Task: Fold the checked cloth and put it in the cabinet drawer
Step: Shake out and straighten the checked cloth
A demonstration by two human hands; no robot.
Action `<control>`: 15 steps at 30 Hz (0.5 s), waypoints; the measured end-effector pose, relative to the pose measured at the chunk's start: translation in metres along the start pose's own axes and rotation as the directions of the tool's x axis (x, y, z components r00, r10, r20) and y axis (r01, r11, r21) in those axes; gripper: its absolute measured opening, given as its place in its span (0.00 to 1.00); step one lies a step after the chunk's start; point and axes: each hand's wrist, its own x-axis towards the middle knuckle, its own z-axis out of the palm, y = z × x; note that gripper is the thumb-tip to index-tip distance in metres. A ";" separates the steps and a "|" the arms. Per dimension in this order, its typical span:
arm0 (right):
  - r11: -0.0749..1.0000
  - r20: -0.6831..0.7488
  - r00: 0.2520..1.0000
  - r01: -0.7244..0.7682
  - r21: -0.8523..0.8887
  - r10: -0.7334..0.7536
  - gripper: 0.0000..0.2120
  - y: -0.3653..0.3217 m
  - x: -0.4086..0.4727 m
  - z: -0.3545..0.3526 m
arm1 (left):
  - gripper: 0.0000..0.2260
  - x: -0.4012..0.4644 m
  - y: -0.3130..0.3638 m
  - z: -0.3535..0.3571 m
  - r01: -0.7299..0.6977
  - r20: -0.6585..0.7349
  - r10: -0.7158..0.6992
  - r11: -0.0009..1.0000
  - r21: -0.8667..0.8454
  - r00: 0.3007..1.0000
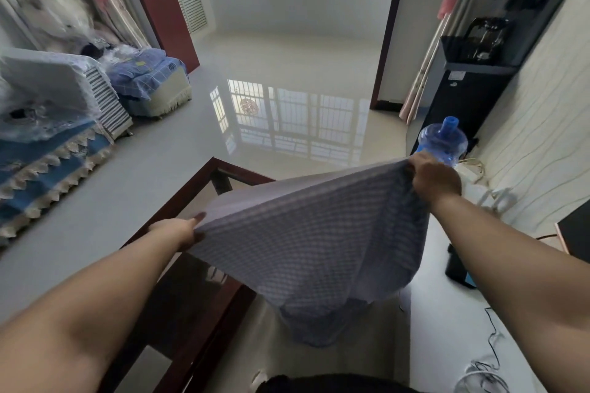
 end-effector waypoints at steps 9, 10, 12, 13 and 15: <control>0.977 0.087 0.982 0.178 -0.114 -0.168 0.09 0.010 -0.011 -0.002 | 0.23 -0.010 -0.010 0.018 0.250 -0.183 -0.306 0.929 -0.274 0.934; 0.992 0.105 0.991 0.090 -0.089 -0.080 0.10 0.011 -0.006 -0.002 | 0.23 -0.011 -0.008 0.017 0.239 -0.235 -0.317 0.921 -0.308 0.919; 0.991 0.129 0.982 -0.135 -0.019 0.136 0.10 0.015 0.001 -0.002 | 0.25 -0.010 -0.005 0.011 0.174 -0.318 -0.294 0.918 -0.355 0.902; 0.973 0.123 0.966 -0.230 0.018 0.226 0.10 0.018 0.002 -0.002 | 0.26 -0.009 -0.003 0.006 0.126 -0.344 -0.247 0.933 -0.338 0.906; 0.930 0.096 0.930 -0.361 0.074 0.354 0.11 0.022 0.003 0.001 | 0.19 -0.007 0.001 -0.008 0.084 -0.374 -0.176 0.964 -0.251 0.911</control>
